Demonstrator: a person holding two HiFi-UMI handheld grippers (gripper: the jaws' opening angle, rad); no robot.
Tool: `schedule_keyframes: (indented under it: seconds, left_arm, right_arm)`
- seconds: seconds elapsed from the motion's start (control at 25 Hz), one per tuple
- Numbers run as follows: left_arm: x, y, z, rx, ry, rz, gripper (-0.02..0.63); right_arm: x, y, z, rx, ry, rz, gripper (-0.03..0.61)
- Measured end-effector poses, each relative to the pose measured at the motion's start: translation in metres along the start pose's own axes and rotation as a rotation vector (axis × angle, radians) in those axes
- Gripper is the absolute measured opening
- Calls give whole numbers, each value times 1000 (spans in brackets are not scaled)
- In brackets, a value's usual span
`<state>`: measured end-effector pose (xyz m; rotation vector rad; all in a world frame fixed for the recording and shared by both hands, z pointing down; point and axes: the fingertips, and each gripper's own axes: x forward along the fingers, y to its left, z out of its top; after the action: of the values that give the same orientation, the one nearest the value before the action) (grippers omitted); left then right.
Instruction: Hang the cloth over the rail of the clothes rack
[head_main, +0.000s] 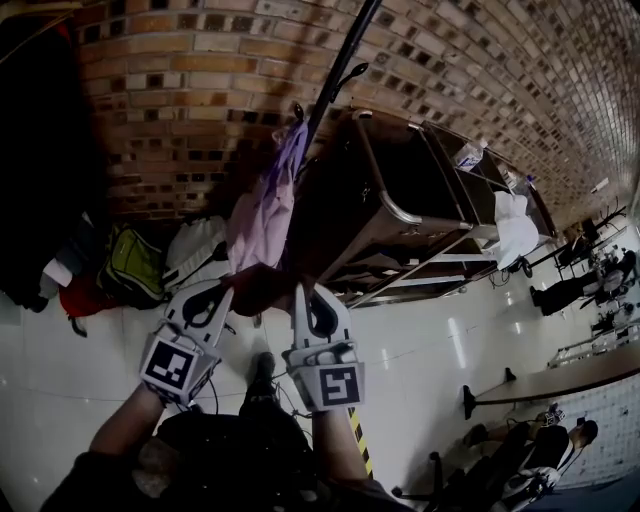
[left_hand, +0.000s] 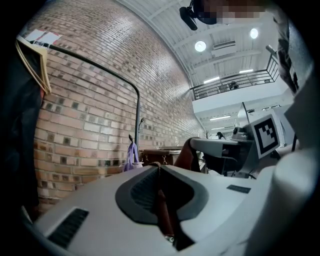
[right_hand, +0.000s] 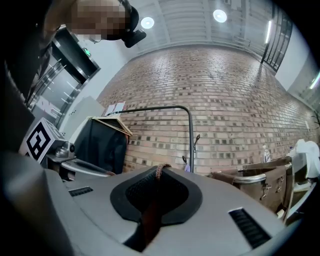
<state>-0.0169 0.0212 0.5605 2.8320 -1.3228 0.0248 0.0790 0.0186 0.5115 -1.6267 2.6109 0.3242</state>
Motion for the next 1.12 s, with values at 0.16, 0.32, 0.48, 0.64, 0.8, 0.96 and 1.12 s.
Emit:
schedule_keyframes:
  seconds: [0.16, 0.32, 0.48, 0.64, 0.8, 0.96, 1.12]
  left_arm:
    - [60, -17, 13, -9, -34, -31, 20]
    - [118, -24, 28, 1, -51, -40, 20]
    - [169, -31, 39, 6, -42, -49, 20]
    - [214, -32, 56, 54, -67, -36, 20]
    - [253, -35, 76, 96, -98, -32, 20]
    - [285, -31, 100, 103, -128, -7, 20]
    - [309, -22, 125, 137, -160, 29, 20]
  right_arm:
    - [16, -43, -2, -22, -27, 22, 23]
    - [37, -90, -7, 29, -49, 53, 23]
    - [55, -135, -8, 42, -41, 83, 23]
    - [77, -170, 1, 30, -75, 117, 23]
    - [100, -196, 10, -1, -111, 160, 23]
    - [122, -219, 18, -12, -132, 187, 23]
    - [142, -245, 22, -67, -118, 190, 23]
